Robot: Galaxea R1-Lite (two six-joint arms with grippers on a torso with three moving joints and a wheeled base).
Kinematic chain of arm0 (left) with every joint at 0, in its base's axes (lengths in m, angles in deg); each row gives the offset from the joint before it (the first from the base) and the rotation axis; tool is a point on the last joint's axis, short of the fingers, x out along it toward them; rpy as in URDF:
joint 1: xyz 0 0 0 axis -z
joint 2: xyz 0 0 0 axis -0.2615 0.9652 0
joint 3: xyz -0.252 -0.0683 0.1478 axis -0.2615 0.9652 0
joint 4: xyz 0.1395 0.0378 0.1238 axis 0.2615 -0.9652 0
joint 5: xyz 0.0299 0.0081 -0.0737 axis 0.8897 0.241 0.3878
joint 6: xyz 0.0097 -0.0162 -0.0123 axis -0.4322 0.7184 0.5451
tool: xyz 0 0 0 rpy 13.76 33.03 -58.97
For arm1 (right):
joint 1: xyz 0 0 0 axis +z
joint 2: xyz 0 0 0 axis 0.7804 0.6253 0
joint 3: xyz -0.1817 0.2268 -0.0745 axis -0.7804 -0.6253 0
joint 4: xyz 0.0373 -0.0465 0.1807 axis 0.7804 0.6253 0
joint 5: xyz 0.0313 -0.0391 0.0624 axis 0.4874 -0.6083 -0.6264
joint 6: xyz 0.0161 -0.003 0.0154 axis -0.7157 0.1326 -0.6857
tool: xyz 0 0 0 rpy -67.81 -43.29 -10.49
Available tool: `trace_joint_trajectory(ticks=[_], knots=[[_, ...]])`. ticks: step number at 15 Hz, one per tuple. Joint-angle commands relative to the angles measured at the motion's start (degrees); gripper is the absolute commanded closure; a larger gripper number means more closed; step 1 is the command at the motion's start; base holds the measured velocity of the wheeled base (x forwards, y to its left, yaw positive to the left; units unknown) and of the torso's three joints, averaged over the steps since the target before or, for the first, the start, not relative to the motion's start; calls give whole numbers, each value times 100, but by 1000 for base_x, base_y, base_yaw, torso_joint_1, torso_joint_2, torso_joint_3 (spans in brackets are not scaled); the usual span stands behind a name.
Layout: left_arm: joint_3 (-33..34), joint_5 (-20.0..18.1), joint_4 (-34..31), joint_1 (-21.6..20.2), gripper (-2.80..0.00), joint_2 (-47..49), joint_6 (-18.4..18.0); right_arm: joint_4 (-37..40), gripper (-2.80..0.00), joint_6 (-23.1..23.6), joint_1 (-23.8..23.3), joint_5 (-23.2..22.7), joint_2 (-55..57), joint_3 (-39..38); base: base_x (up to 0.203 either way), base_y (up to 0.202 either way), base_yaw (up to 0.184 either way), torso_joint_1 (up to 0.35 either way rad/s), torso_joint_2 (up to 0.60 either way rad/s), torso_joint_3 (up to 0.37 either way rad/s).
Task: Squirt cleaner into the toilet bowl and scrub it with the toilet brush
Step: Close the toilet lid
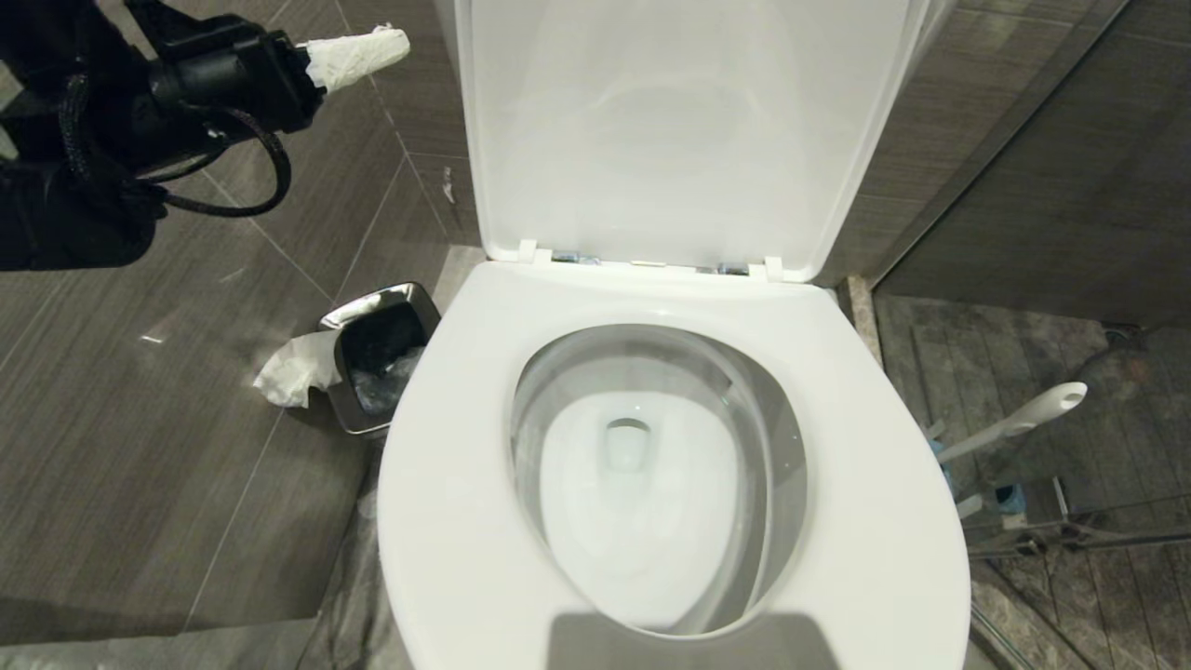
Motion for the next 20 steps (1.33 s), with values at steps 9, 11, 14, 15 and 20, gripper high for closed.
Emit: trace_joint_trajectory(ticks=[9, 11, 14, 15, 20], knots=[[-215, 854, 73, 18, 0, 1016, -1136, 2, 0, -1, 0, 0, 2, -6, 0, 0, 0, 0, 0, 0], [-360, 1147, 73, 61, 0, 1237, -1462, 2, 0, -1, 0, 0, 2, 1, 0, 0, 0, 0, 0, 0], [-579, 1398, 82, 161, 0, 1415, -1624, 2, 0, -1, 0, 0, 2, 1, 0, 0, 0, 0, 0, 0], [-675, 1414, 82, 180, 0, 1466, -1625, 2, 0, -1, 0, 0, 2, 1, 0, 0, 0, 0, 0, 0], [-960, 1506, 82, 407, 0, 1604, -1625, 2, 0, -1, 0, 0, 2, 1, 0, 0, 0, 0, 0, 0]])
